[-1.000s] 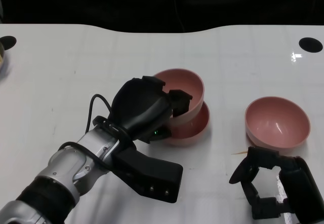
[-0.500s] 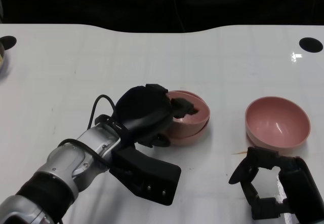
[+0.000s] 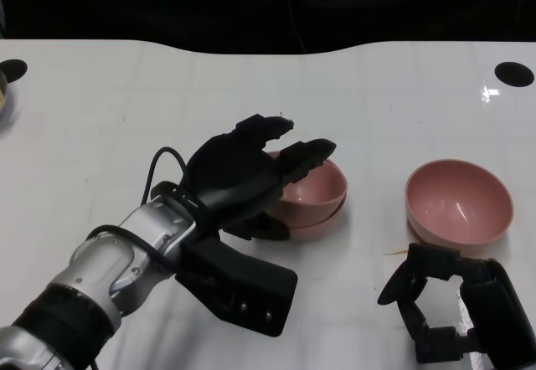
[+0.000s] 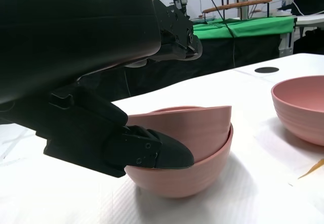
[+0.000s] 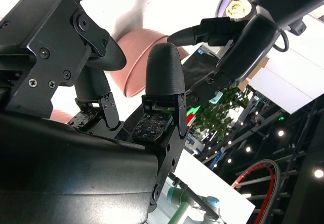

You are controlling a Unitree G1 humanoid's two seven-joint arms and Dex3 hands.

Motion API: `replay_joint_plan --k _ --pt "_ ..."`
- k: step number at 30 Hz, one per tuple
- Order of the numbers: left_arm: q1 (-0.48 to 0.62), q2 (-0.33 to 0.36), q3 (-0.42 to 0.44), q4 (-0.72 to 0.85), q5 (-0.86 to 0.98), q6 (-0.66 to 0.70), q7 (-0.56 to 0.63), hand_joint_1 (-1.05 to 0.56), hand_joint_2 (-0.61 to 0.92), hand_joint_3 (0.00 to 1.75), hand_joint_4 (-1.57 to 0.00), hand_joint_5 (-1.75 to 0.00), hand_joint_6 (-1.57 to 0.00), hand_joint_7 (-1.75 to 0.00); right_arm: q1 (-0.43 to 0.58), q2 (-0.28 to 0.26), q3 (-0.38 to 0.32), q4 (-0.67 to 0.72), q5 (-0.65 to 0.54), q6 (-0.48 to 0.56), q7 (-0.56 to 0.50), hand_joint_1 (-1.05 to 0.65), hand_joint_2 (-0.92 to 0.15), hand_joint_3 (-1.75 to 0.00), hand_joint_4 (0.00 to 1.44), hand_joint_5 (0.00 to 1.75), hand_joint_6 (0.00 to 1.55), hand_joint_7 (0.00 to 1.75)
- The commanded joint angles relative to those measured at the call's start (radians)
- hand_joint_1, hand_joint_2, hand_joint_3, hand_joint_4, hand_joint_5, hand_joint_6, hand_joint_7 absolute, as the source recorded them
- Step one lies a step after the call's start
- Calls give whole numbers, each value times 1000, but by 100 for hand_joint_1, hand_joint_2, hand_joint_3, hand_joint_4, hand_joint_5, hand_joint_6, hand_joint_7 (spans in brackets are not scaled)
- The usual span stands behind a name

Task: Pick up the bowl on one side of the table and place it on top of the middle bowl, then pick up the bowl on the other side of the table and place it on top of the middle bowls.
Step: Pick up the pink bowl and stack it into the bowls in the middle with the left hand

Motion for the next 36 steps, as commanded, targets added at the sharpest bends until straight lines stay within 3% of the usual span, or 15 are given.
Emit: replay_joint_plan --k 1,14,36 --pt "37 28 15 -36 -7 9 -22 -69 92 27 -2 -28 -19 -2 9 -10 -5 -14 -1 0 -11 13 -18 -147 88 152 88 122" --pt "123 42 3 -38 -7 4 -38 -59 92 21 0 -35 -20 -1 11 -8 -7 -16 -1 -2 -17 10 -18 -147 88 152 88 122" --pt "140 27 1 4 -37 -8 -66 -55 92 17 0 -34 -19 0 8 -10 -6 -15 1 -2 -15 13 -19 -145 88 150 88 122"
